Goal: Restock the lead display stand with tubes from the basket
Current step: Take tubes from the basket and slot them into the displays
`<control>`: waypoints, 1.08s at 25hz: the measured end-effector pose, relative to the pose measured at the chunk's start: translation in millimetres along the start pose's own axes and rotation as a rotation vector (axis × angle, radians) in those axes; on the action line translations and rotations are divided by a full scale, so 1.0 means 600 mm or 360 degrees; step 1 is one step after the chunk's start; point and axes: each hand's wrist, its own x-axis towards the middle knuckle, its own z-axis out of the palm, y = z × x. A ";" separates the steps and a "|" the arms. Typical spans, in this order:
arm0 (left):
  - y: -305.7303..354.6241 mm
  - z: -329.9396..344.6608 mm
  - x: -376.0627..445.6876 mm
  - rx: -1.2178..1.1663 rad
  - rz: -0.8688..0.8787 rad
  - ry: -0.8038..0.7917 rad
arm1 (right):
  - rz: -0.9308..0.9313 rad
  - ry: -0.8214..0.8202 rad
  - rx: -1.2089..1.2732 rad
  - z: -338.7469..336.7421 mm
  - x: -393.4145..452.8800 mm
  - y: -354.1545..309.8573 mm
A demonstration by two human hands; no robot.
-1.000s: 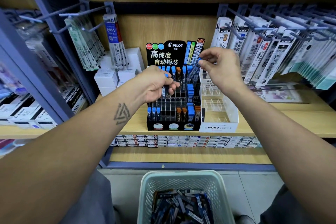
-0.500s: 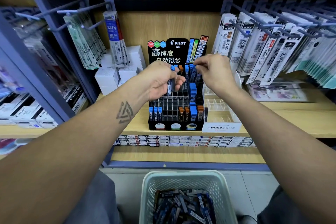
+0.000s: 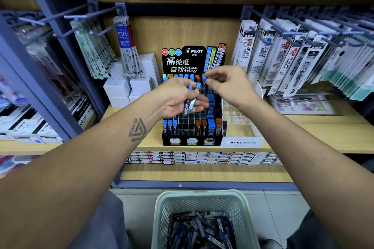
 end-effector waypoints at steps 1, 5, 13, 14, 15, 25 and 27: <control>-0.001 0.002 -0.001 0.0039 0.0010 -0.0017 | 0.0081 -0.0108 0.0159 -0.001 -0.005 -0.002; -0.005 0.011 -0.006 0.0112 0.0034 -0.0163 | 0.0212 -0.0197 0.0417 -0.004 -0.019 -0.001; 0.001 -0.008 -0.014 0.0304 -0.0023 -0.0064 | 0.0265 -0.0243 0.0666 -0.021 -0.018 -0.004; 0.003 -0.013 -0.016 0.0302 -0.0010 -0.0032 | 0.0230 -0.0297 0.0693 -0.021 -0.018 -0.003; 0.003 -0.019 -0.019 0.0288 -0.0008 -0.0008 | 0.0181 -0.0340 0.0691 -0.020 -0.020 -0.004; 0.009 -0.073 -0.037 0.0702 -0.0098 0.0361 | 0.0019 -0.0379 0.0111 0.053 -0.038 -0.022; 0.015 -0.074 -0.040 0.0624 -0.0065 0.0348 | 0.0036 -0.0376 -0.0010 0.072 -0.041 -0.020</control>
